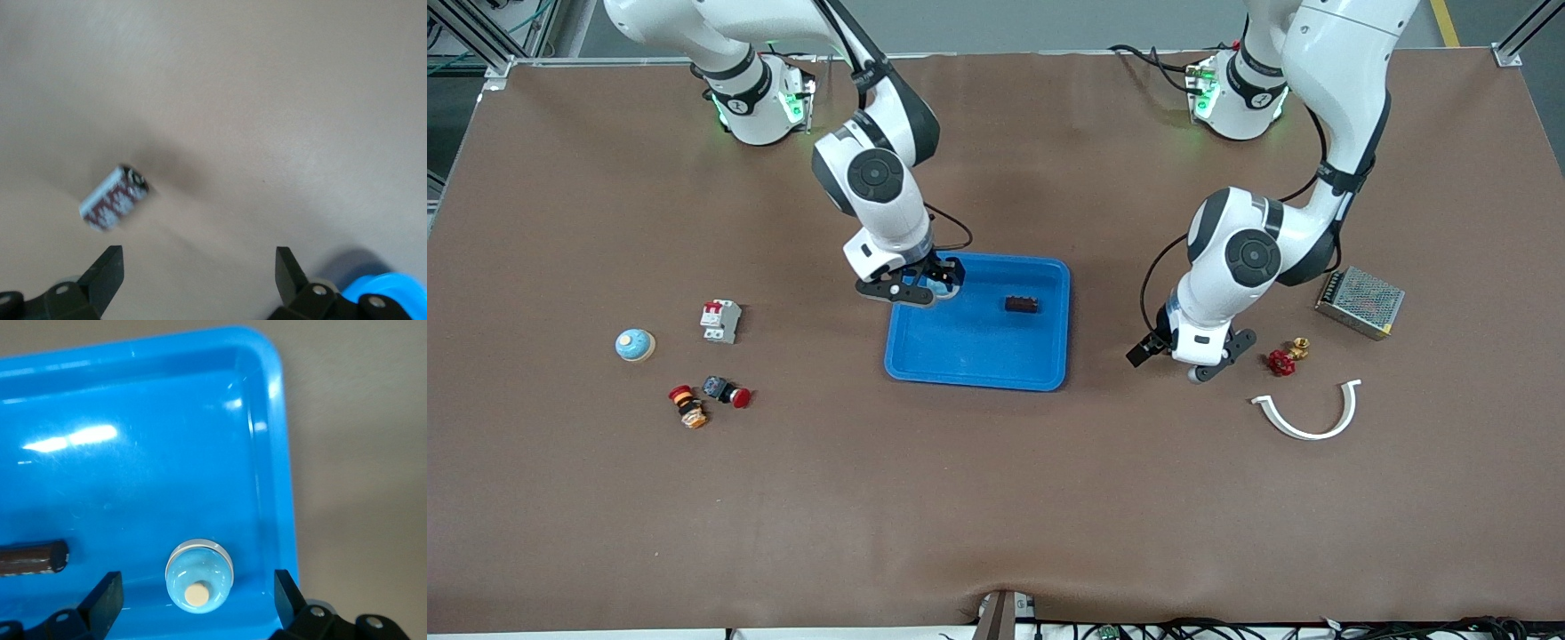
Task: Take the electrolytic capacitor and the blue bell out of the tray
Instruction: 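Grasp the second bell with the right gripper while the left gripper returns to the tray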
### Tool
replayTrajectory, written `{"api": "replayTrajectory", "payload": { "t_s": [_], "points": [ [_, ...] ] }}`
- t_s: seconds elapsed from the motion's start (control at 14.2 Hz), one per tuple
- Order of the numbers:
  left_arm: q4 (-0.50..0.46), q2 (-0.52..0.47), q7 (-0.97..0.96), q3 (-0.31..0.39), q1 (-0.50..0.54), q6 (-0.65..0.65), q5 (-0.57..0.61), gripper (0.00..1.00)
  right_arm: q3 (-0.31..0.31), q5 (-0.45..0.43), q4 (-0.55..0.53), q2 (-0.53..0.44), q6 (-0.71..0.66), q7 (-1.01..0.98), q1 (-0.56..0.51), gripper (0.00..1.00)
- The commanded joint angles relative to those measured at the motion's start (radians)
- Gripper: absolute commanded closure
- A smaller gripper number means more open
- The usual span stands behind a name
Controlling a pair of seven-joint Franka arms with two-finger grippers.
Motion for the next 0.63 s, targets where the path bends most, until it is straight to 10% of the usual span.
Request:
{"api": "replayTrajectory", "payload": {
  "t_s": [0.0,0.56],
  "points": [
    [0.0,-0.022,-0.213,-0.029,-0.002,-0.014,-0.022,0.0,-0.013,0.021,0.013,0.044,0.035,0.011,0.034,0.0],
    [0.017,-0.011,-0.626,-0.031,-0.089,-0.005,-0.004,0.0,-0.015,0.01,0.01,0.105,0.062,0.008,0.07,0.0]
  ]
}}
